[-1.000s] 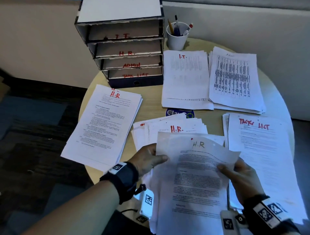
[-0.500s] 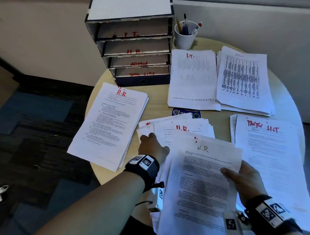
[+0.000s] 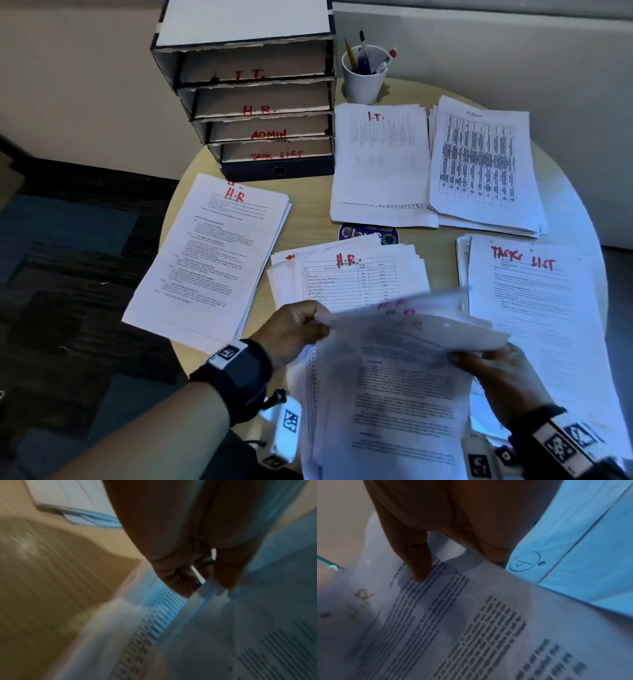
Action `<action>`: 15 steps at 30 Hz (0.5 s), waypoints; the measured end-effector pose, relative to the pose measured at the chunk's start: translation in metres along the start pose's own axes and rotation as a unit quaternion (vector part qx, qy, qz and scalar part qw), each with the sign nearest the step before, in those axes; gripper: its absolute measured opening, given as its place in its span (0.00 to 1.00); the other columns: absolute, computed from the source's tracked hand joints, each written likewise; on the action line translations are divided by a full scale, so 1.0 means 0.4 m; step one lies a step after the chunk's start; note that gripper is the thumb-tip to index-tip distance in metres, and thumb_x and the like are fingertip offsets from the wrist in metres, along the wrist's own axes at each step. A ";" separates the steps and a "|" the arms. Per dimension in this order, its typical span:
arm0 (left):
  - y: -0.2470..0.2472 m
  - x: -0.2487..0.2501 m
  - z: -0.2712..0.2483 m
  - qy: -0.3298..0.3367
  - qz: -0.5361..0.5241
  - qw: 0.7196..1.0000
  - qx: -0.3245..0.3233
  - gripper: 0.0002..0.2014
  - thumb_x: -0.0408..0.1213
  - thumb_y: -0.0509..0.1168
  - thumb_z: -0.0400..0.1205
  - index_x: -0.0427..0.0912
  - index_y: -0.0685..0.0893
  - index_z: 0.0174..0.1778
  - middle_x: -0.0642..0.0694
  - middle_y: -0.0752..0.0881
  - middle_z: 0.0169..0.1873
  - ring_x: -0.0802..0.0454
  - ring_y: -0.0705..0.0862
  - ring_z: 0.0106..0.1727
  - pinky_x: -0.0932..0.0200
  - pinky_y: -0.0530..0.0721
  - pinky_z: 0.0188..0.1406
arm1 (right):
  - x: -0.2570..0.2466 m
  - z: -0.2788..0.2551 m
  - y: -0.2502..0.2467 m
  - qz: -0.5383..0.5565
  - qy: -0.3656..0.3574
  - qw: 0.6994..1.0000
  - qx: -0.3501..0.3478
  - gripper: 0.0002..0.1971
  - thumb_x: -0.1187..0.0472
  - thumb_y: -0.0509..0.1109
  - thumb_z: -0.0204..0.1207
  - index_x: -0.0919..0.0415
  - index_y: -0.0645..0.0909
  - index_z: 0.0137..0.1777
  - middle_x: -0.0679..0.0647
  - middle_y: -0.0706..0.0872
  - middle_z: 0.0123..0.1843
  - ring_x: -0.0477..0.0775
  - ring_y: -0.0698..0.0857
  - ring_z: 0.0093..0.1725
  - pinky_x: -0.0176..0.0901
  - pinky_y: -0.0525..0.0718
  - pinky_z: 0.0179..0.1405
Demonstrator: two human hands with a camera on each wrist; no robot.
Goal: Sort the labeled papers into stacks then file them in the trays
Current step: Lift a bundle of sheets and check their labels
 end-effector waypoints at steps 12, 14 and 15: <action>-0.159 0.044 0.032 -0.065 0.265 0.930 0.248 0.15 0.39 0.68 0.77 0.41 0.83 0.59 0.42 0.86 0.58 0.45 0.83 0.52 0.61 0.77 0.47 | -0.038 0.023 0.015 -0.015 -0.006 0.999 0.050 0.20 0.78 0.74 0.69 0.55 0.85 0.56 0.56 0.93 0.47 0.59 0.91 0.48 0.54 0.88 0.46; -0.141 0.047 0.052 -0.089 0.327 0.906 0.253 0.20 0.48 0.72 0.72 0.40 0.78 0.53 0.41 0.85 0.52 0.43 0.83 0.47 0.58 0.75 0.38 | -0.033 0.019 0.009 -0.044 -0.006 0.997 0.059 0.22 0.77 0.75 0.69 0.55 0.83 0.59 0.56 0.92 0.49 0.58 0.90 0.48 0.55 0.87 0.48; -0.130 0.041 0.063 -0.101 0.330 0.905 0.249 0.23 0.49 0.73 0.70 0.41 0.77 0.56 0.42 0.85 0.52 0.41 0.84 0.49 0.57 0.76 0.38 | -0.029 0.016 0.004 -0.048 0.000 0.997 0.068 0.20 0.77 0.75 0.69 0.56 0.84 0.57 0.56 0.92 0.48 0.59 0.90 0.47 0.54 0.87 0.48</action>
Point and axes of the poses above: each hand's wrist, its own z-axis towards the middle knuckle, its own y-axis out of the palm, x = y × z, the point moved 10 cm from there along z, towards the middle knuckle
